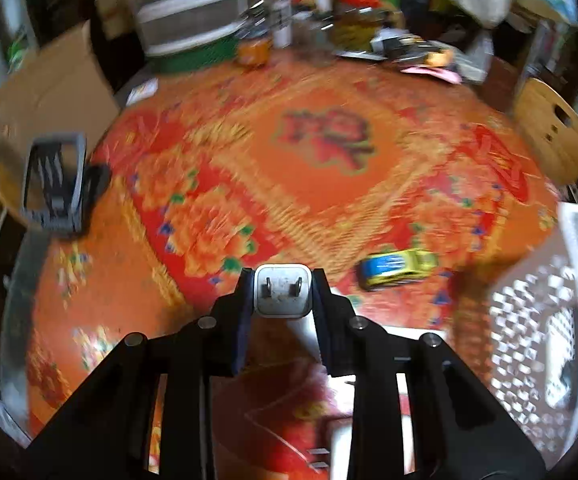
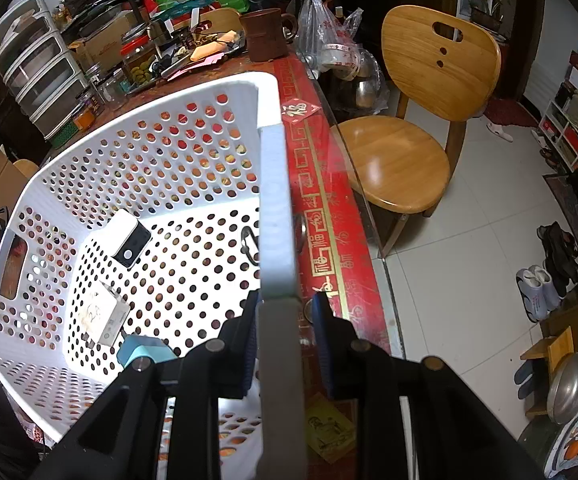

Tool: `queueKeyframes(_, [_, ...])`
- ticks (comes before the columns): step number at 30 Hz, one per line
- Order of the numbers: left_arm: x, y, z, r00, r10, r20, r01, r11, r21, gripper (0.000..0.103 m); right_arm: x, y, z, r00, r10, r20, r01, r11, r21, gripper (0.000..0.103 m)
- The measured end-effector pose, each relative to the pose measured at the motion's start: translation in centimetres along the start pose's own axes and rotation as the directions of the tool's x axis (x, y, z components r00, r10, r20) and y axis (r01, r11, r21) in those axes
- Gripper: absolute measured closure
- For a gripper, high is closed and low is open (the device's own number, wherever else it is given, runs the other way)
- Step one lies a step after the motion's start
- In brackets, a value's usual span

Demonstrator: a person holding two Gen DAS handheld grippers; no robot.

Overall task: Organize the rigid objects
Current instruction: 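Carry the plug adapter into the basket and open the left gripper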

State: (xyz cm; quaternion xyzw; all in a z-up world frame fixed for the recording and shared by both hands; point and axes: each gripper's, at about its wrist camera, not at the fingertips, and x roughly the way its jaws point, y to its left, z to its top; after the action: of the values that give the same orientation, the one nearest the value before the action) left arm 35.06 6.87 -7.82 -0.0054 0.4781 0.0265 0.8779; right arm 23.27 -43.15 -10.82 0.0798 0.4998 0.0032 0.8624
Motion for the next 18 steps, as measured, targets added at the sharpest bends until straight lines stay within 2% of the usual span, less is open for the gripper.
queueKeyframes(6, [-5.2, -6.0, 1.4, 0.993, -0.104, 0.051, 0.093, 0.979, 0.184, 0.077, 0.0, 0.1, 0.0, 1.0, 0.0, -0.001, 0.0, 1.0, -0.002, 0.079])
queueKeyframes(9, [-8.3, -9.5, 1.5, 0.98, -0.184, 0.071, 0.16, 0.951, 0.265, 0.077, 0.0, 0.2, 0.0, 1.0, -0.003, -0.001, 0.003, 1.0, -0.003, 0.079])
queueKeyframes(11, [-9.8, -12.5, 1.6, 0.973, -0.224, 0.064, 0.192, 0.926, 0.324, 0.077, 0.0, 0.2, 0.0, 1.0, -0.003, -0.002, 0.003, 1.0, -0.003, 0.079])
queueKeyframes(15, [-10.4, -17.8, 1.3, 0.969, -0.247, 0.014, 0.218, 0.878, 0.426, 0.077, 0.0, 0.3, 0.0, 1.0, -0.006, -0.003, 0.006, 1.0, -0.005, 0.079])
queueKeyframes(17, [-10.0, -20.6, 1.0, 0.96, -0.278, -0.037, 0.26, 0.837, 0.482, 0.077, 0.0, 0.4, 0.0, 1.0, -0.005, -0.004, 0.005, 1.0, -0.004, 0.079])
queueKeyframes(18, [-9.8, -21.3, 0.9, 0.958, -0.284, -0.049, 0.27, 0.826, 0.495, 0.077, 0.0, 0.4, 0.1, 1.0, -0.006, -0.004, 0.006, 1.0, -0.005, 0.079])
